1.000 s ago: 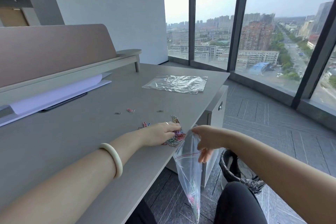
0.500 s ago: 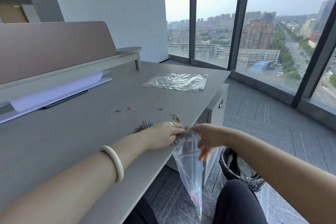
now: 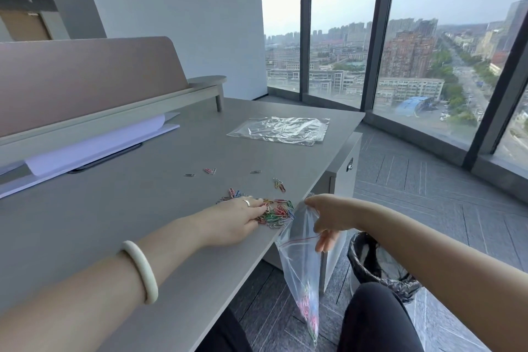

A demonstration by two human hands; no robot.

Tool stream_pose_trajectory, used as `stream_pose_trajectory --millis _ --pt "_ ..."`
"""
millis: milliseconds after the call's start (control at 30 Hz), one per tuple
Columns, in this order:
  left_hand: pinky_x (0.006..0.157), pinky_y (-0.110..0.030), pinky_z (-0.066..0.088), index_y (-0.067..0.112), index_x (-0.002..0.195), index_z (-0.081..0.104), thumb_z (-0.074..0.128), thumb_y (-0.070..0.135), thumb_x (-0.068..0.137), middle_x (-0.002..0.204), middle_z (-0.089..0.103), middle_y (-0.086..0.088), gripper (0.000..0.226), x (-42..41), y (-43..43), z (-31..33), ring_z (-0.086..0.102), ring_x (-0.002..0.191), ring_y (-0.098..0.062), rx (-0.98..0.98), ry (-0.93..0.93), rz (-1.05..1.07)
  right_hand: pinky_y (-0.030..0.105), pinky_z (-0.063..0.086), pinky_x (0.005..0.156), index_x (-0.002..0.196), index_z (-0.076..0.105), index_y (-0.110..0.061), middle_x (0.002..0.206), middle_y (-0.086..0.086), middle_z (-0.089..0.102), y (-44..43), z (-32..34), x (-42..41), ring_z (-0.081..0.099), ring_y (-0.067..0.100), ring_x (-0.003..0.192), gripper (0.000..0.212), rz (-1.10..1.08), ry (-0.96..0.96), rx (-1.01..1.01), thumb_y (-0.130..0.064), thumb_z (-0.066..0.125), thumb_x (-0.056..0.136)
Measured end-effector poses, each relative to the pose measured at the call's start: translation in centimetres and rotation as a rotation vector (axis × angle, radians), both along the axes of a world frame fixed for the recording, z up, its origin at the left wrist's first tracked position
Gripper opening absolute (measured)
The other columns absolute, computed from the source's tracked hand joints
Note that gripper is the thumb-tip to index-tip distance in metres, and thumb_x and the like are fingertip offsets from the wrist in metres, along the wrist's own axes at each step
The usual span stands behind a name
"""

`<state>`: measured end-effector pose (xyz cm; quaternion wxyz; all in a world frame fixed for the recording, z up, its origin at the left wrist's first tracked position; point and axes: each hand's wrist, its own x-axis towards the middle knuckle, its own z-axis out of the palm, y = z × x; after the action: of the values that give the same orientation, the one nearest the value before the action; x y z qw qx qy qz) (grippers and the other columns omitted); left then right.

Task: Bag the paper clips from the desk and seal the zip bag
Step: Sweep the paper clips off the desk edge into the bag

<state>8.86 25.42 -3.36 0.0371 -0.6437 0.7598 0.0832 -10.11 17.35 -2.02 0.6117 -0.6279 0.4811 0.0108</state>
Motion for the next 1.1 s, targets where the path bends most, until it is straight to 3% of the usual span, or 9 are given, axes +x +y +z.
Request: stream_pose_trajectory --millis 333,467,533,700,800,900,967,1033,1100 --pt "0.121 -0.023 0.007 0.021 0.148 0.022 0.029 0.019 0.098 0.159 0.013 0.006 0.050 -2.9 -1.3 -0.2 0.014 0.146 -0.008 0.049 0.147 -0.047 0.027 0.055 0.042 0.149 -0.003 -0.001 0.153 0.028 0.012 -0.6 -0.3 0.0 0.064 0.022 0.038 0.061 -0.027 0.025 0.006 -0.036 0.012 0.102" --pt "0.115 -0.017 0.009 0.018 0.146 0.027 0.030 0.014 0.098 0.158 0.017 0.004 0.048 -2.1 -2.1 1.0 0.017 0.145 -0.008 0.002 0.207 0.002 0.028 0.055 0.041 0.149 0.000 0.000 0.151 0.029 0.020 -0.8 -0.5 -0.2 0.064 0.021 0.039 0.053 -0.024 0.020 -0.065 -0.019 0.018 0.102" --pt "0.116 -0.020 0.012 0.018 0.146 0.028 0.030 0.014 0.098 0.159 0.016 0.003 0.048 -1.2 -2.1 1.3 0.018 0.146 -0.010 -0.006 0.151 0.048 0.017 0.051 0.039 0.149 0.011 -0.003 0.152 0.011 0.030 -0.9 -0.8 -0.3 0.064 0.009 0.041 0.050 -0.027 0.049 -0.123 -0.012 0.024 0.101" --pt "0.121 -0.028 0.009 0.014 0.148 0.020 0.026 0.021 0.099 0.160 0.010 -0.001 0.050 -0.2 -1.1 0.8 0.009 0.148 -0.013 0.034 -0.057 0.080 0.014 0.055 0.069 0.150 0.011 -0.005 0.154 0.001 0.026 -0.3 -0.4 -0.4 0.071 0.005 0.072 0.050 -0.064 0.059 -0.109 -0.015 0.024 0.102" --pt "0.122 -0.030 0.006 0.012 0.149 0.015 0.024 0.023 0.100 0.160 0.008 -0.004 0.051 -0.7 -1.6 0.3 0.005 0.148 -0.016 0.057 -0.086 0.087 0.017 0.051 0.043 0.149 0.011 -0.002 0.153 0.010 0.027 0.2 0.3 0.0 0.063 0.006 0.041 0.050 -0.006 0.070 -0.081 -0.018 0.022 0.102" --pt "0.121 -0.027 0.005 0.012 0.149 0.015 0.025 0.021 0.099 0.160 0.008 -0.003 0.052 -1.7 -2.4 0.0 0.006 0.148 -0.014 0.061 -0.020 0.065 0.014 0.048 0.042 0.143 0.033 -0.005 0.146 0.006 0.043 0.8 0.7 -0.3 0.061 0.000 0.042 0.046 0.103 0.150 -0.247 -0.012 0.039 0.098" --pt "0.121 -0.025 0.006 0.015 0.149 0.018 0.027 0.020 0.098 0.160 0.009 0.000 0.052 -2.0 -2.7 -0.2 0.008 0.147 -0.011 0.056 0.030 0.026 0.015 0.054 0.054 0.136 0.041 0.001 0.132 0.018 0.054 0.7 0.7 -0.7 0.070 0.011 0.068 0.046 0.142 0.161 -0.341 -0.002 0.050 0.091" --pt "0.120 -0.022 0.004 0.018 0.148 0.019 0.029 0.019 0.097 0.160 0.011 0.004 0.052 -2.2 -2.7 -0.3 0.008 0.147 -0.007 0.069 0.067 -0.006 0.023 0.055 0.078 0.139 0.037 0.000 0.136 0.005 0.050 0.8 1.0 -1.0 0.067 0.018 0.102 0.046 0.168 0.157 -0.339 -0.007 0.045 0.095" --pt "0.118 -0.019 0.003 0.020 0.148 0.022 0.030 0.017 0.097 0.159 0.014 0.007 0.052 -2.5 -2.3 -0.2 0.009 0.146 -0.004 0.078 0.120 -0.040 0.027 0.046 0.099 0.144 0.029 -0.004 0.139 -0.010 0.041 0.8 1.2 -0.9 0.061 0.008 0.111 0.045 0.064 0.096 -0.175 -0.017 0.029 0.101"
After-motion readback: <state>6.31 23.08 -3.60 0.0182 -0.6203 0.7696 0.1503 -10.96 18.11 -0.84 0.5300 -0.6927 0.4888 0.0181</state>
